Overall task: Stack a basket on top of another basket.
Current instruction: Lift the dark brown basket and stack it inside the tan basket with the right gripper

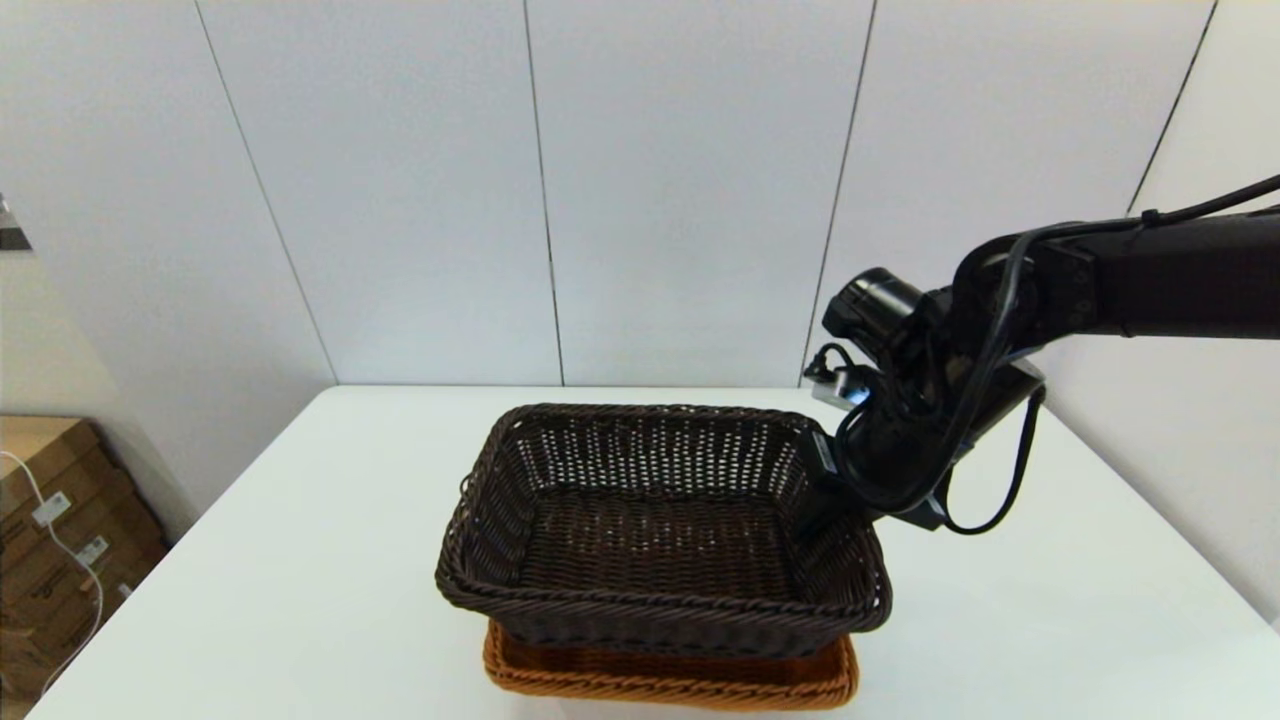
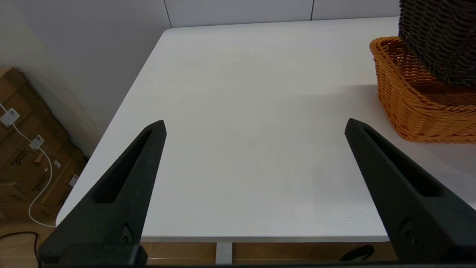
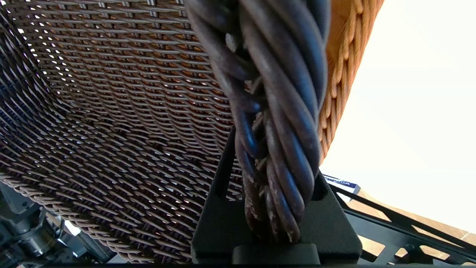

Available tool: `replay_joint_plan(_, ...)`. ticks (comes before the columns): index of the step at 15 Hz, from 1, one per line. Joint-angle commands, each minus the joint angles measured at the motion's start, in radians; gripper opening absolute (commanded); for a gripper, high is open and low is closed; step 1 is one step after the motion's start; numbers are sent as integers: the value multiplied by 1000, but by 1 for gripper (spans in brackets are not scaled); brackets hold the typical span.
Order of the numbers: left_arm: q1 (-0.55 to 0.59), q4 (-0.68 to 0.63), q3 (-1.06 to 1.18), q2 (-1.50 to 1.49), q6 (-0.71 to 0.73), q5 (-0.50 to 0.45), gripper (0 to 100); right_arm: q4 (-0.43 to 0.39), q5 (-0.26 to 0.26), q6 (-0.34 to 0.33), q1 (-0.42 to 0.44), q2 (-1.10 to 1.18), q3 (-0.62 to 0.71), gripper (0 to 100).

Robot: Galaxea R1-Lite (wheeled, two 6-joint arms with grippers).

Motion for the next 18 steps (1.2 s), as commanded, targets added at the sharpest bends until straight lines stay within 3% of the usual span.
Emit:
replay_joint_plan(1, 0, 1, 0, 1, 1, 1, 100, 2, 2, 3, 0, 23, -8, 0)
replay_joint_plan(18, 0, 1, 0, 1, 1, 1, 100, -3, -1, -3, -10, 74, 7, 0)
